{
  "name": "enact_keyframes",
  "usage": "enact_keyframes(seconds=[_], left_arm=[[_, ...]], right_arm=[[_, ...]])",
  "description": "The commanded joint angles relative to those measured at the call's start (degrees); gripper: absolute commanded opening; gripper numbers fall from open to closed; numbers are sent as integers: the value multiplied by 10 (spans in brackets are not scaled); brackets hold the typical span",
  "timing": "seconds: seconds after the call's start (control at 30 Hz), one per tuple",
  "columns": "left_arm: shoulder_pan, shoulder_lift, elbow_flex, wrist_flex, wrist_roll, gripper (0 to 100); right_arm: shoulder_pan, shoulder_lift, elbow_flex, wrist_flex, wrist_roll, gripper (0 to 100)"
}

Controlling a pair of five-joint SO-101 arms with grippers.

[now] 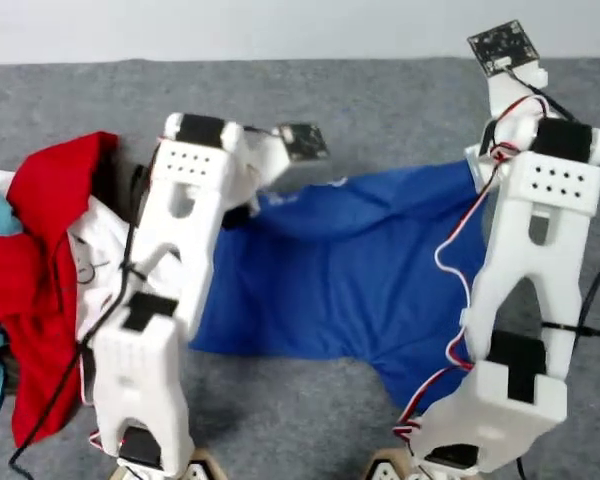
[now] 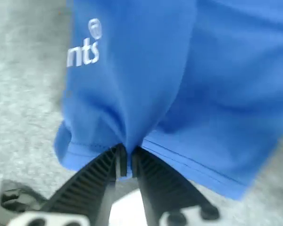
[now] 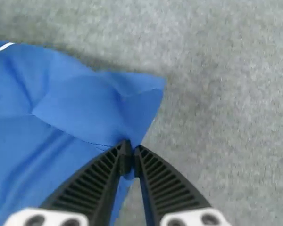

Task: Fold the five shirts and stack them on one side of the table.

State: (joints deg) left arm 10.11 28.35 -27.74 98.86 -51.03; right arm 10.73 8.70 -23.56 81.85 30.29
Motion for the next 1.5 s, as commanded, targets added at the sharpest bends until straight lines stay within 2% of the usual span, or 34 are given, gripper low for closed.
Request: enact_keyframes(seconds=[0.0, 0.27, 0.4, 0.57, 0.83, 1.07, 1.47], left_arm=[[10, -113, 95, 18, -26, 2], [-33, -197, 257, 18, -80, 2], [-50, -197, 312, 18, -103, 2], [-52, -200, 364, 18, -141, 2], [-54, -196, 367, 17, -156, 2], [-54, -196, 367, 16, -156, 2], [-63, -198, 365, 16, -156, 27]], right_arm=[[10, -62, -38, 54, 24, 9], [12, -120, -35, 207, 55, 9], [34, -153, -11, 209, 69, 9], [47, -222, 89, 211, 83, 9], [47, -372, 312, 210, 80, 9], [48, -411, 469, 180, 80, 9], [48, -413, 513, 178, 83, 9]])
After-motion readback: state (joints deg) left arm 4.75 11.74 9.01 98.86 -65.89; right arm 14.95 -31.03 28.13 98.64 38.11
